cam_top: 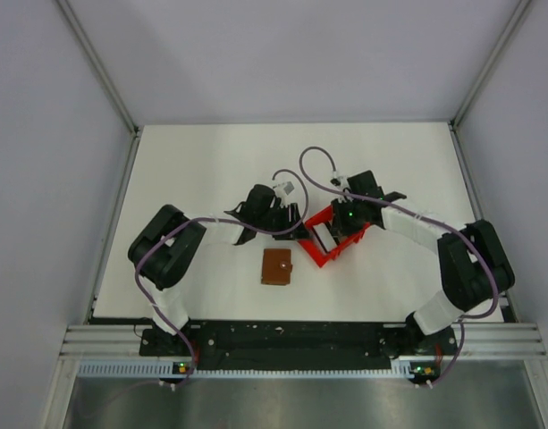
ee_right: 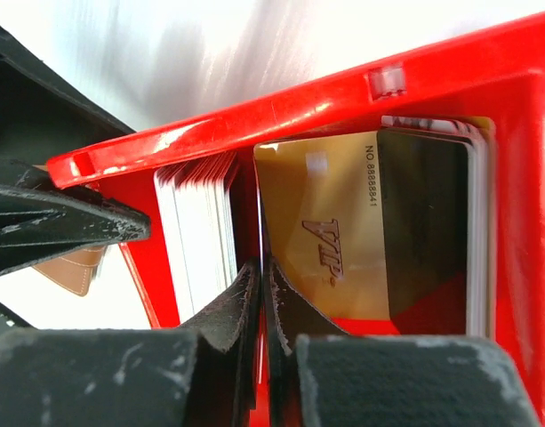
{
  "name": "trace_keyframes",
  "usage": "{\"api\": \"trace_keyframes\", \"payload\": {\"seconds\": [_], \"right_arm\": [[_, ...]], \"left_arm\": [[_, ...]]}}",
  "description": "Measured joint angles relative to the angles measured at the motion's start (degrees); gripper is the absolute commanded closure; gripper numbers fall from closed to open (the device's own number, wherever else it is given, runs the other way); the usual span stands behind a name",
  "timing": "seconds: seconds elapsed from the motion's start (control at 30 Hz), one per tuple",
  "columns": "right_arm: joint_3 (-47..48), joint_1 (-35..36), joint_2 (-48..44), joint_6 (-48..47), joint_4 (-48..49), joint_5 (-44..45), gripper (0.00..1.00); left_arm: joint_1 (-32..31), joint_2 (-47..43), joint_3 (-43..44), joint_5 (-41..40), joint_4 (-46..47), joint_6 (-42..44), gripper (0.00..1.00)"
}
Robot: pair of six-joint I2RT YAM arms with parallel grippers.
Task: Put the credit cards into the card holder
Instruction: Pick up the credit card from the storage box, then open the card holder at the center of the board.
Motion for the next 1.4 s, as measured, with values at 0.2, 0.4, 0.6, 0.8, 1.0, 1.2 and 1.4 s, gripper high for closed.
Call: {"api": "trace_keyframes", "payload": {"seconds": [0.2, 0.4, 0.6, 0.8, 1.0, 1.2, 1.4], "right_arm": [[0.2, 0.0, -5.9, -1.1, -1.2, 6.3, 1.00], [1.0, 0.0, -8.0, -1.2, -2.2, 10.7, 1.00], [1.0, 0.0, -12.8, -0.5, -2.8, 11.8, 1.00], [0.2, 0.3, -18.4, 4.7, -0.2, 7.3, 1.00], [-6.4, 10.5, -21.1, 17.7, 7.4, 8.8, 1.00], [-8.5, 22.7, -15.7, 30.2, 13.8, 16.7, 1.00], [-3.6, 29.2, -4.8, 35.5, 15.0, 22.1, 1.00]], "left_arm": [[0.0, -0.1, 0.0, -0.5, 0.0, 0.1, 0.41], [0.6, -2.6, 0.0, -2.1, -1.8, 0.5, 0.30], [0.8, -9.4, 0.0, -3.7, -3.0, 1.4, 0.28], [0.9, -20.0, -5.1, -13.3, -8.7, 1.9, 0.22], [5.6, -36.8, -14.5, -27.9, -19.9, 1.0, 0.18], [10.7, -43.3, -22.0, -33.5, -26.9, -1.6, 0.17], [11.0, -43.5, -22.8, -35.1, -30.6, -2.6, 0.16]]}}
